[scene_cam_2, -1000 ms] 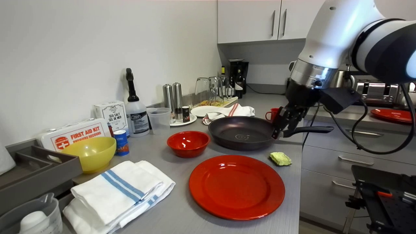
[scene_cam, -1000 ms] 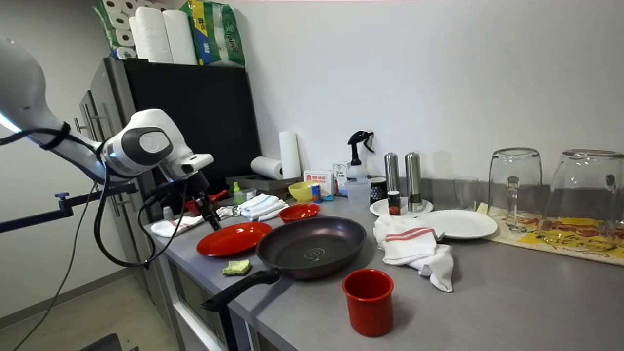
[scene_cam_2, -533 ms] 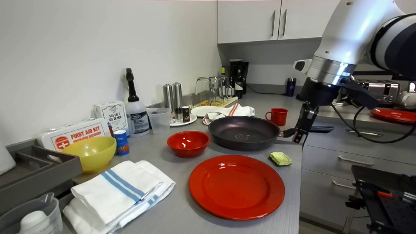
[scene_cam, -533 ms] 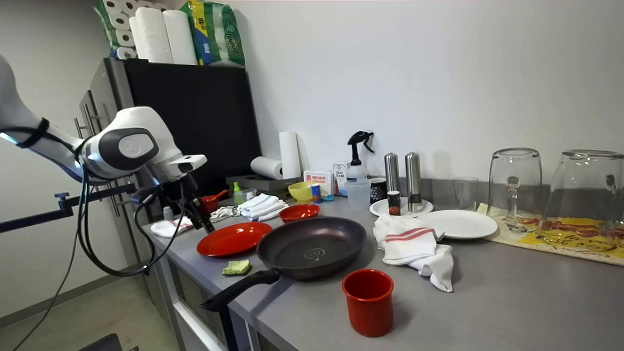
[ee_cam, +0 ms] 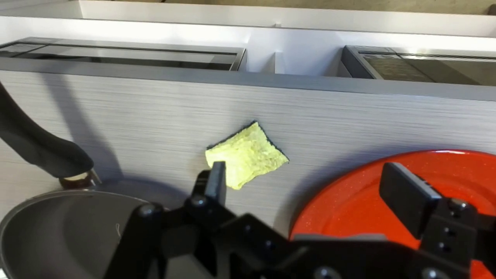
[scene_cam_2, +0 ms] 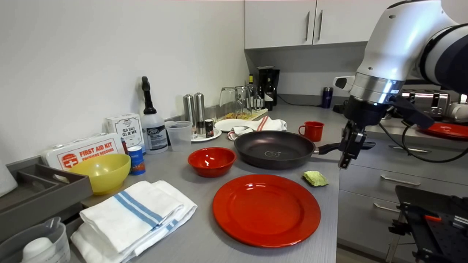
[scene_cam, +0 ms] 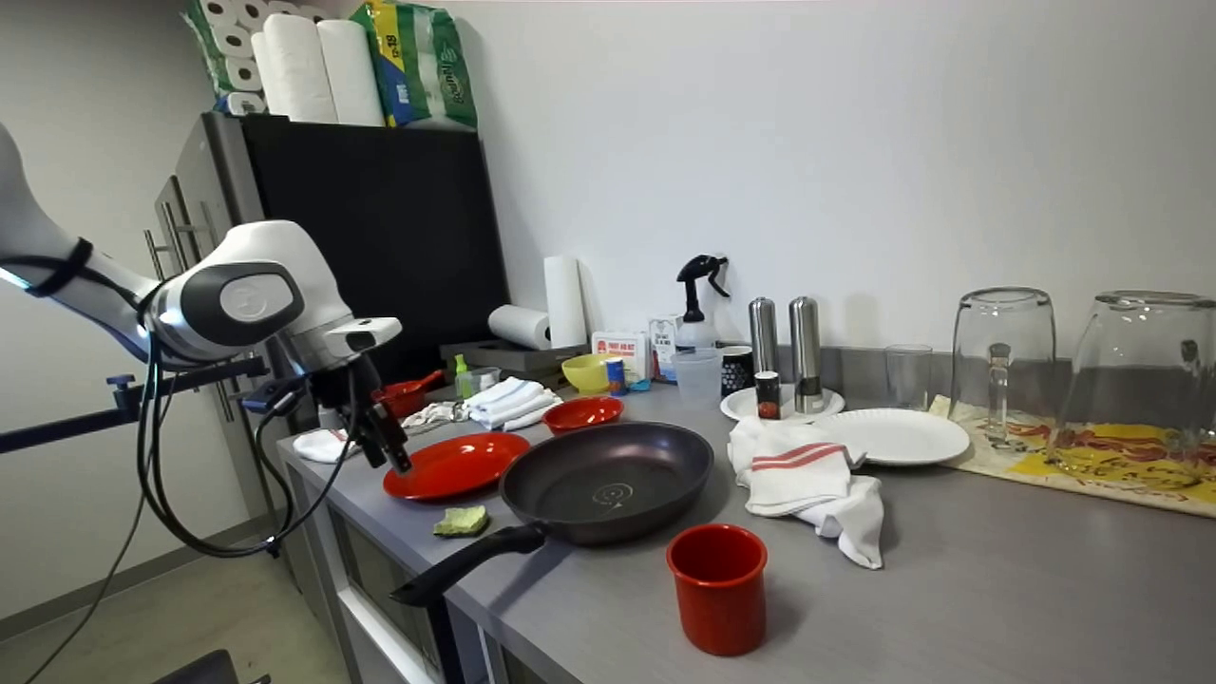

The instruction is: Pick up the sponge and clean the red plate

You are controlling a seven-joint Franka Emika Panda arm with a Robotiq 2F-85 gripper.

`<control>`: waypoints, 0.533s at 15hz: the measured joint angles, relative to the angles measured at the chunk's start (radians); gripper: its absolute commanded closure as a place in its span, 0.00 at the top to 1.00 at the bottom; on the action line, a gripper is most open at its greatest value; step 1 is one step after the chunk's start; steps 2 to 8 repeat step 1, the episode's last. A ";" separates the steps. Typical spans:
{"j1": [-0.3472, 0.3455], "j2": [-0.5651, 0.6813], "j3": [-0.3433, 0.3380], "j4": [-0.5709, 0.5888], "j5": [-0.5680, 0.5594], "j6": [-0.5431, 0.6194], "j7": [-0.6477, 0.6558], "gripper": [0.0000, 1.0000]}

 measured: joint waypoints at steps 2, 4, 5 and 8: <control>-0.002 0.000 0.001 0.000 0.000 0.000 0.000 1.00; -0.002 0.000 0.001 0.000 0.000 0.000 0.000 1.00; -0.002 0.000 0.001 0.000 0.000 0.000 0.000 1.00; -0.002 0.000 0.001 0.000 0.000 0.000 0.000 1.00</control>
